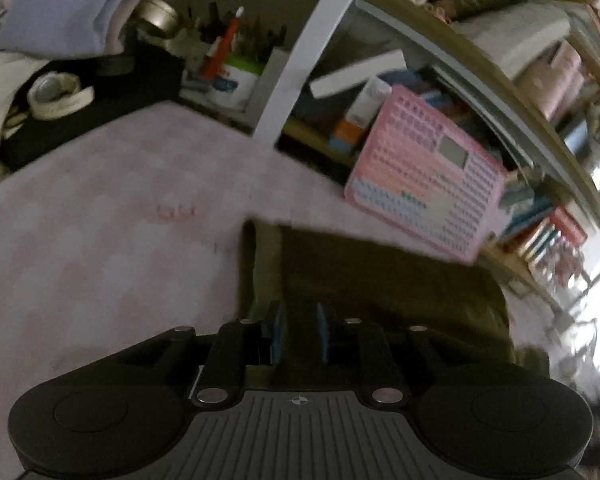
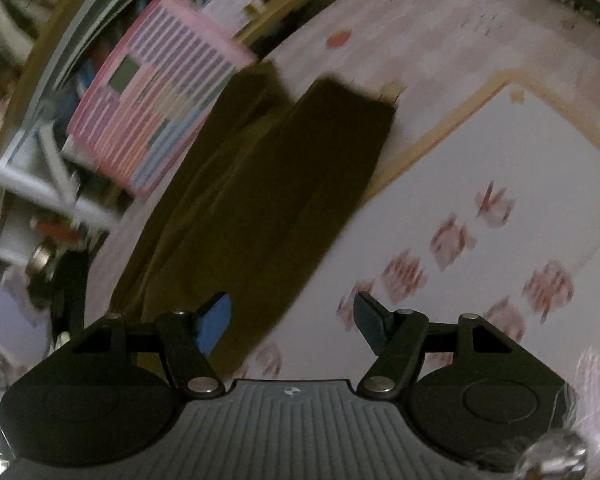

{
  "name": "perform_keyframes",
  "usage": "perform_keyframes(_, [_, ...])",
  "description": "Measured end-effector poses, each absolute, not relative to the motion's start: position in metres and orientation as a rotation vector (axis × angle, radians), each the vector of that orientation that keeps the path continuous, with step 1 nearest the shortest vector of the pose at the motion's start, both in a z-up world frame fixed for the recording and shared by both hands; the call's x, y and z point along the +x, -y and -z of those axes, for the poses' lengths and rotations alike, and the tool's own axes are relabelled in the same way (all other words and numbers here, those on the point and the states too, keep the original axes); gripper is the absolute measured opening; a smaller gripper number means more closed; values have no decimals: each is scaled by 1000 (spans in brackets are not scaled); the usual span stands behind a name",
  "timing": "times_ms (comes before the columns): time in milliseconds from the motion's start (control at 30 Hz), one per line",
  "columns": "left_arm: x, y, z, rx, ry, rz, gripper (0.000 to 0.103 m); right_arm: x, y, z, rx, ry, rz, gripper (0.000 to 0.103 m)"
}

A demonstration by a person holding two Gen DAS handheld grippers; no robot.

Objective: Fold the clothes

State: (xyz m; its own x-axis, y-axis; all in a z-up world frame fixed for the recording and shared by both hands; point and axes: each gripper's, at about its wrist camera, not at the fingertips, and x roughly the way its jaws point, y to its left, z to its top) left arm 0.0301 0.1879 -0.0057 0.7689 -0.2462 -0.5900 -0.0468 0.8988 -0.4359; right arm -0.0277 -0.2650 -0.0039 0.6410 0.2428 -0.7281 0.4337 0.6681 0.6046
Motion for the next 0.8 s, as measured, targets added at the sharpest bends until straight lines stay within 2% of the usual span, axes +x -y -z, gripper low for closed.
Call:
perform_keyframes(200, [-2, -185, 23, -503, -753, 25, 19, 0, 307, 15, 892, -870, 178, 69])
perform_keyframes(500, [-12, -184, 27, -524, -762, -44, 19, 29, 323, 32, 963, -901, 166, 67])
perform_keyframes(567, [-11, -181, 26, -508, -770, -52, 19, 35, 327, 36, 979, -907, 163, 47])
perform_keyframes(600, [-10, -180, 25, -499, -774, -55, 19, 39, 328, 38, 987, -911, 162, 21])
perform_keyframes(633, [-9, -179, 24, -491, -777, -57, 19, 41, 330, 39, 992, -913, 160, 5])
perform_keyframes(800, [-7, -181, 22, -480, -795, -38, 19, 11, 330, -16, 966, -742, 7, 2])
